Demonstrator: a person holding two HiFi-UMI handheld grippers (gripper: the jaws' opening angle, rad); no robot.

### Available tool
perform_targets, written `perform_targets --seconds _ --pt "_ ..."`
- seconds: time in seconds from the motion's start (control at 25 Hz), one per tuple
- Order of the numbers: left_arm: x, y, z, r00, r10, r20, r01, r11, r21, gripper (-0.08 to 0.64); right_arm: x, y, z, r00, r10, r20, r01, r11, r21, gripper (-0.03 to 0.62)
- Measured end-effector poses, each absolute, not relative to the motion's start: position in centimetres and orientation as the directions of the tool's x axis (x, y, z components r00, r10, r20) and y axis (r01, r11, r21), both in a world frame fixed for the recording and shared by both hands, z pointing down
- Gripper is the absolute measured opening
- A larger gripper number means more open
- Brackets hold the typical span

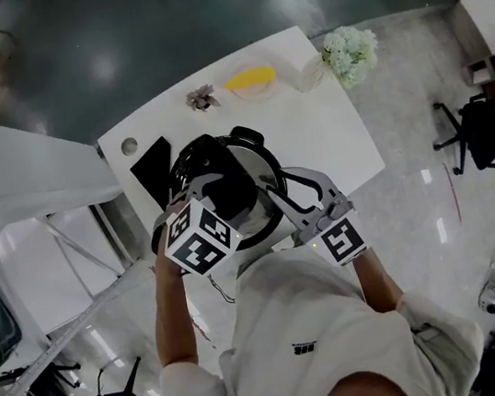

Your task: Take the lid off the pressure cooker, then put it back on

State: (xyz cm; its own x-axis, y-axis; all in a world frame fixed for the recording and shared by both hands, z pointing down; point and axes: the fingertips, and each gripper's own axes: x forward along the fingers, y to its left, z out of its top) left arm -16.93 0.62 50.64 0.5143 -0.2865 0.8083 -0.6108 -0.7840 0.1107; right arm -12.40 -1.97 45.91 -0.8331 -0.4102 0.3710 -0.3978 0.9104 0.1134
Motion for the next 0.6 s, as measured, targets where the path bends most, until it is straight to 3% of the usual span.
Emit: perform_targets --seconds 0.6 --pt "-17.0 0.6 50.7 0.543 -0.292 0.787 -0.598 -0.793 0.119 0.288 -13.5 -1.6 46.0 -0.834 -0.394 0.385 -0.380 0.918 0.117 0.127"
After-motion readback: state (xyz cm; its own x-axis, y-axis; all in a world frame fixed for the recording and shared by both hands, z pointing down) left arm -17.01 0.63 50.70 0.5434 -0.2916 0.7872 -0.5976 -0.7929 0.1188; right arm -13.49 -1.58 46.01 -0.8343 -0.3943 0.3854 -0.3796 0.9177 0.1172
